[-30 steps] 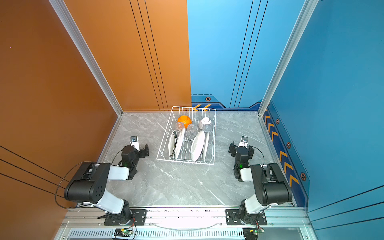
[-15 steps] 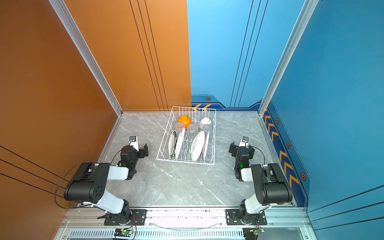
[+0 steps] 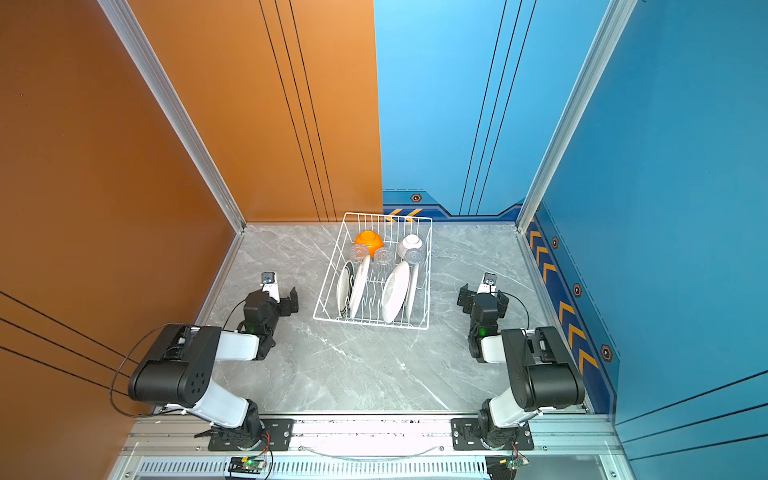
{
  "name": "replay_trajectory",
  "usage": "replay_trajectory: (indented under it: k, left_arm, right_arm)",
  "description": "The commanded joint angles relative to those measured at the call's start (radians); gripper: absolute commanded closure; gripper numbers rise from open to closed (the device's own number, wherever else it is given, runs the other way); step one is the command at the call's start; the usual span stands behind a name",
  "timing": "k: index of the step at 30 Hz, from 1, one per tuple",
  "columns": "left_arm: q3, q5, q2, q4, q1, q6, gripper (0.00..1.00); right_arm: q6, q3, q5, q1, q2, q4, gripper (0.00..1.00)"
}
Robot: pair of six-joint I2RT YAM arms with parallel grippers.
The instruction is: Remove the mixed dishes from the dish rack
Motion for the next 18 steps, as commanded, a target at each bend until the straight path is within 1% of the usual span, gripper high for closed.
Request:
replay_trajectory:
  k: [1,5,8,10,12,15,18]
  left_arm:
    - [-0.008,-0.105,-0.070,-0.003,-0.022,0.006,0.02]
    - [-0.025,-0.205,-0.128,-0.009,-0.051,0.010,0.02]
    - [-0.032,-0.285,-0.183,-0.031,-0.089,0.032,0.02]
    - [-0.028,-0.342,-0.229,-0.068,-0.122,0.049,0.02]
    - [-0.024,-0.379,-0.288,-0.111,-0.148,0.034,0.02]
    - [-0.024,-0.372,-0.391,-0.213,-0.191,-0.013,0.02]
    - [-0.022,-0.378,-0.488,-0.337,-0.259,-0.036,0.02]
  right_arm:
    - [-0.028,0.010,0.055,0.020,-0.051,-0.031,0.00]
    - [-0.040,0.009,0.093,0.040,-0.093,-0.063,0.00]
    - [-0.060,0.004,0.118,0.061,-0.121,-0.076,0.00]
    - [-0.069,0.010,0.135,0.079,-0.153,-0.120,0.00]
    - [-0.068,0.027,0.156,0.095,-0.192,-0.191,0.00]
    - [-0.033,0.050,0.189,0.103,-0.261,-0.290,0.00]
    - [0.026,0.060,0.223,0.098,-0.335,-0.400,0.00]
